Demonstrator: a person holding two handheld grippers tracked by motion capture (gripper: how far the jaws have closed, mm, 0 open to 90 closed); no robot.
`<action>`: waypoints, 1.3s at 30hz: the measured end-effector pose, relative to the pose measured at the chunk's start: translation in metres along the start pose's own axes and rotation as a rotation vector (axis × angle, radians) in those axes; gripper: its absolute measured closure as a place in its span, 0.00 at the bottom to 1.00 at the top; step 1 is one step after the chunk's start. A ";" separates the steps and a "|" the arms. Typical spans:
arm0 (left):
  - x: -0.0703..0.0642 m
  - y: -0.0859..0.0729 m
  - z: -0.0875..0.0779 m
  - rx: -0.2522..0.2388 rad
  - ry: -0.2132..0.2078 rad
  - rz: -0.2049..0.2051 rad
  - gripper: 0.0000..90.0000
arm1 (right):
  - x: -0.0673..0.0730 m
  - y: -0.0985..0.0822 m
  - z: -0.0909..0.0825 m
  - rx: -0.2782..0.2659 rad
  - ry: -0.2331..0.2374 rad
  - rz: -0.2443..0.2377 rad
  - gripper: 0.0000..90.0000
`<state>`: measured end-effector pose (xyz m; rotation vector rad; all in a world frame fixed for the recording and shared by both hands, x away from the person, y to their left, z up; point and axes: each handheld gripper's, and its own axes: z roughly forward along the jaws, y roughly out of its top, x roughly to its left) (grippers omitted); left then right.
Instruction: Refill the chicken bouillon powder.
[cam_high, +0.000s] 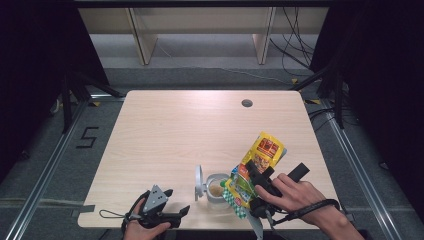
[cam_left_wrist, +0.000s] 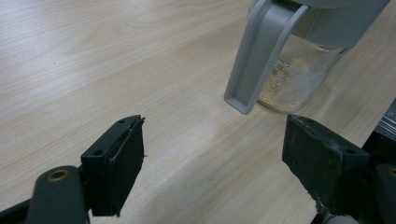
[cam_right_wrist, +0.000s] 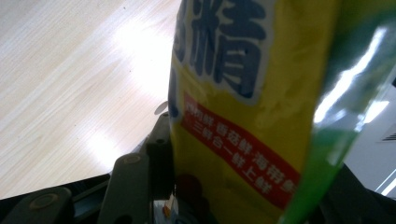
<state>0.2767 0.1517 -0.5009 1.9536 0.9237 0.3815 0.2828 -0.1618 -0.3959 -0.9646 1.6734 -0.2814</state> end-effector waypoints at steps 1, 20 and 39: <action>0.000 0.000 0.000 0.000 0.000 0.001 0.23 | -0.001 0.000 0.000 -0.005 -0.001 -0.014 0.60; 0.000 0.000 0.000 0.000 -0.001 0.001 0.23 | -0.001 -0.002 -0.001 0.001 0.003 -0.029 0.60; 0.000 0.000 0.000 0.001 -0.001 0.003 0.23 | -0.002 -0.003 -0.001 -0.002 0.003 -0.023 0.60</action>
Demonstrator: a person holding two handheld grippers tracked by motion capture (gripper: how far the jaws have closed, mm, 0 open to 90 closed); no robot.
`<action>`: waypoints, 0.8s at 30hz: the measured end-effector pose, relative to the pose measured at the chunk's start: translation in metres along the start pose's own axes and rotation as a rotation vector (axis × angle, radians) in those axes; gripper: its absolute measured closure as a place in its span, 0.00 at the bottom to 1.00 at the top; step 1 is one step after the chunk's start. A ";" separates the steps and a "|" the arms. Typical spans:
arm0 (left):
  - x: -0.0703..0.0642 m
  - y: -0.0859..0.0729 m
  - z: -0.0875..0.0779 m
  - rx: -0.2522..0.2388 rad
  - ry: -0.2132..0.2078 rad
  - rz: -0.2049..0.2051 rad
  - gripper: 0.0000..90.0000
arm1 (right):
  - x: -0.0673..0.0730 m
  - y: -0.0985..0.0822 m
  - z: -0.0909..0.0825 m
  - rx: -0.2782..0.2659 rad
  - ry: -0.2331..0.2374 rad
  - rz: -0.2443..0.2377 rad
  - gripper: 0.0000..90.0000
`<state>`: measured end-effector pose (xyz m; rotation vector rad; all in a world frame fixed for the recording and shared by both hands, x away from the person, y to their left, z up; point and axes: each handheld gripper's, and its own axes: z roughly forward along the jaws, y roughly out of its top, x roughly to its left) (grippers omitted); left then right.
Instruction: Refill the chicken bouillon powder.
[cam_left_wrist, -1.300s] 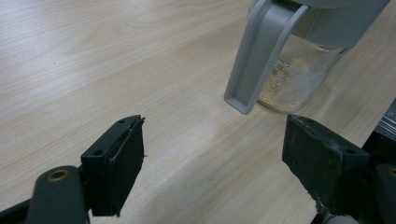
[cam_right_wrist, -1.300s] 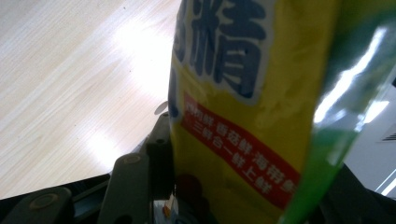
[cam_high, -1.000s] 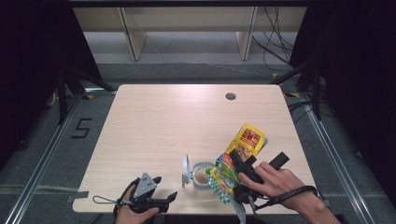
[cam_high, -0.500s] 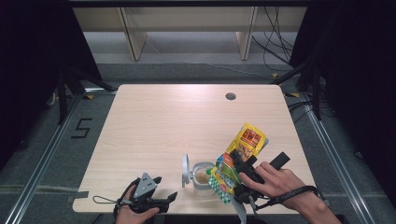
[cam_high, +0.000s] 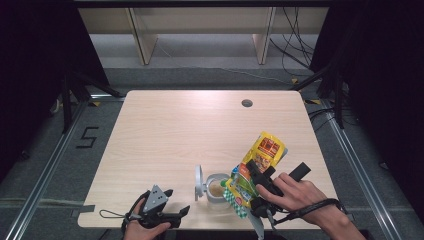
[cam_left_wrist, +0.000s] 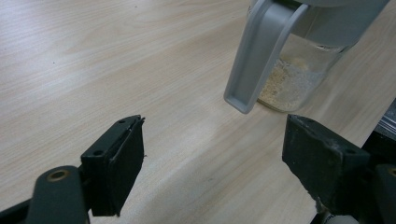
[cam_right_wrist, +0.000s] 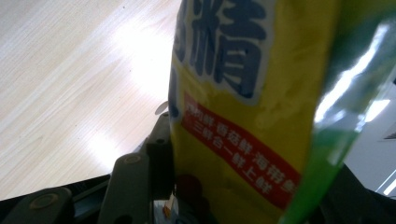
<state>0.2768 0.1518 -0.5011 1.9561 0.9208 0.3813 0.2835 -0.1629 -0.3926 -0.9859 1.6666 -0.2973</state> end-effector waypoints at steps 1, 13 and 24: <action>0.000 0.000 0.000 0.000 0.000 -0.001 0.23 | 0.000 0.000 0.000 0.003 0.003 -0.007 0.60; 0.001 0.000 -0.001 0.007 0.003 0.007 0.23 | 0.001 0.001 0.001 0.001 0.009 -0.007 0.60; 0.001 0.000 -0.001 0.009 0.003 0.009 0.23 | 0.003 0.002 0.000 -0.003 0.024 0.066 0.61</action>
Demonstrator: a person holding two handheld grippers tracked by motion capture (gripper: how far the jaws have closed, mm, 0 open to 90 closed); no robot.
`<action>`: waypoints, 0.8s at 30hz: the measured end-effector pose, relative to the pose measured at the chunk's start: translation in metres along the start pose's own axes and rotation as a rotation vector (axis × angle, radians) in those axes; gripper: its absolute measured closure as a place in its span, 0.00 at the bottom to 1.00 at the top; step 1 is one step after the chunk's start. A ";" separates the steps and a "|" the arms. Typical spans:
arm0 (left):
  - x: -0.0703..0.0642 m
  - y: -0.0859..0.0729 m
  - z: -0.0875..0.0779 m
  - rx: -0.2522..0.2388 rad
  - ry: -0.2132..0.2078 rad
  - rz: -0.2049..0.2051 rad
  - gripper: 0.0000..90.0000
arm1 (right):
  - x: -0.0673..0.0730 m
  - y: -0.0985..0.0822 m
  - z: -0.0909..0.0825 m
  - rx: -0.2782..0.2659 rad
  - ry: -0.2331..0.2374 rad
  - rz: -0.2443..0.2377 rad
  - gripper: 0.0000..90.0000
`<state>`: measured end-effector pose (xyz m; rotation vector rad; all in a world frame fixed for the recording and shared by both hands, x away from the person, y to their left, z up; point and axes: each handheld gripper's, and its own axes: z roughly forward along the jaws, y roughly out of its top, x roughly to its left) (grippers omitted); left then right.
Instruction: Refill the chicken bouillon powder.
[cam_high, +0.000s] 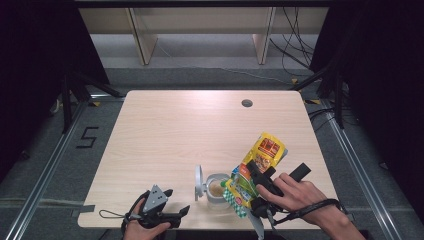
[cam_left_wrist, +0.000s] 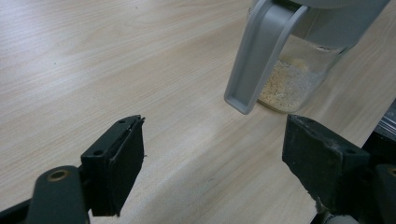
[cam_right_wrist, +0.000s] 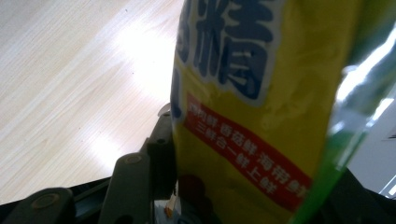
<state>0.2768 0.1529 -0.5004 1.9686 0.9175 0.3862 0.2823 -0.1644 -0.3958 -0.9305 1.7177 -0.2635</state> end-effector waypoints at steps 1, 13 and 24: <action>0.000 0.000 0.000 0.001 0.000 0.000 0.23 | 0.000 0.000 0.000 0.000 0.000 0.002 0.61; 0.000 0.000 0.000 -0.004 0.000 -0.004 0.23 | 0.001 -0.001 0.000 -0.002 -0.006 0.006 0.61; 0.000 0.000 0.000 -0.006 -0.001 -0.007 0.23 | 0.001 -0.002 -0.001 -0.001 -0.002 0.008 0.61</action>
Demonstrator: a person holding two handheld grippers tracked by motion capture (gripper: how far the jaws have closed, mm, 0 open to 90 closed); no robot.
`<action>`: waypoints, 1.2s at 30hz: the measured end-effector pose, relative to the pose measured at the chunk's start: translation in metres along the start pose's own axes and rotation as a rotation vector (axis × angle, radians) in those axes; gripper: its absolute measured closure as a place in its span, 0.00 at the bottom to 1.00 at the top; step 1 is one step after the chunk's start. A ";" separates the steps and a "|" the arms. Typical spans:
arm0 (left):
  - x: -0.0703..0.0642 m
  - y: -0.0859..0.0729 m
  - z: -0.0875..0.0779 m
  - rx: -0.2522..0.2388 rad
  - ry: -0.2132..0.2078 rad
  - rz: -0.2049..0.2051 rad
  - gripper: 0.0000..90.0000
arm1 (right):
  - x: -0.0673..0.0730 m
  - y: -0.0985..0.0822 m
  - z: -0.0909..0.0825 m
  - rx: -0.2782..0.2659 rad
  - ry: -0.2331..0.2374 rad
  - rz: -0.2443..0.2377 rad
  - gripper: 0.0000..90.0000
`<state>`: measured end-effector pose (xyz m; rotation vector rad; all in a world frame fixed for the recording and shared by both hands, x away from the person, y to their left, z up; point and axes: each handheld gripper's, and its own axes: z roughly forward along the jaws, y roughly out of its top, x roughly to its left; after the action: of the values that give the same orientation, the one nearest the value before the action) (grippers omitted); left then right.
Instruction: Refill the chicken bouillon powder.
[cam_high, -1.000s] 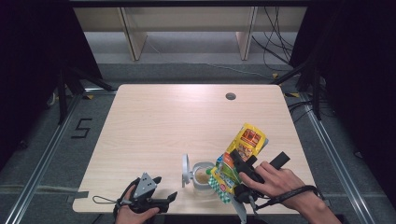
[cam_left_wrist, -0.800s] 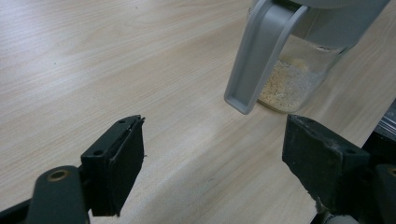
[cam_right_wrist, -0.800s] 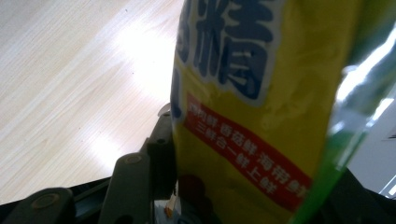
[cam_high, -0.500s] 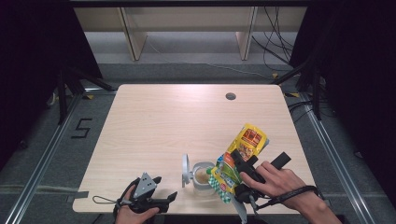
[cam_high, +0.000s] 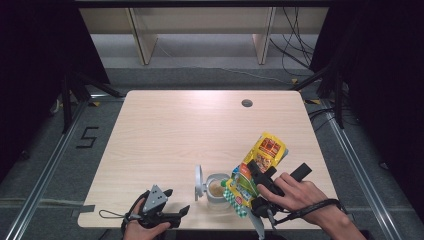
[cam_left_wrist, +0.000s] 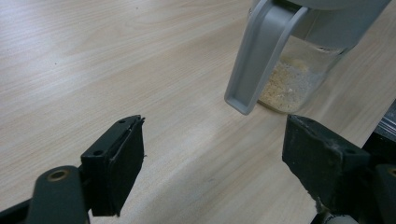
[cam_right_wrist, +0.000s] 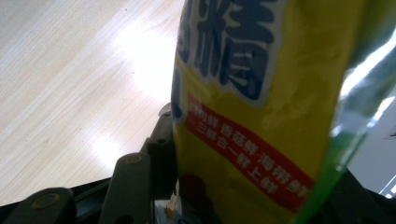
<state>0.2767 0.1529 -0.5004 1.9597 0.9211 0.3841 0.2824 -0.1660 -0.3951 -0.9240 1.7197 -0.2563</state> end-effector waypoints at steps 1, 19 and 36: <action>0.000 0.000 0.000 0.000 0.000 0.001 0.23 | 0.000 0.000 0.000 0.000 0.000 0.002 0.61; 0.000 0.000 0.001 -0.001 -0.001 0.000 0.23 | -0.001 -0.003 0.001 -0.019 -0.023 -0.012 0.61; 0.000 0.000 0.000 0.000 0.000 -0.001 0.23 | -0.002 -0.002 0.001 -0.020 -0.026 -0.016 0.61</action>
<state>0.2767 0.1531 -0.5003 1.9588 0.9225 0.3839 0.2845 -0.1663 -0.3928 -0.9522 1.6942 -0.2372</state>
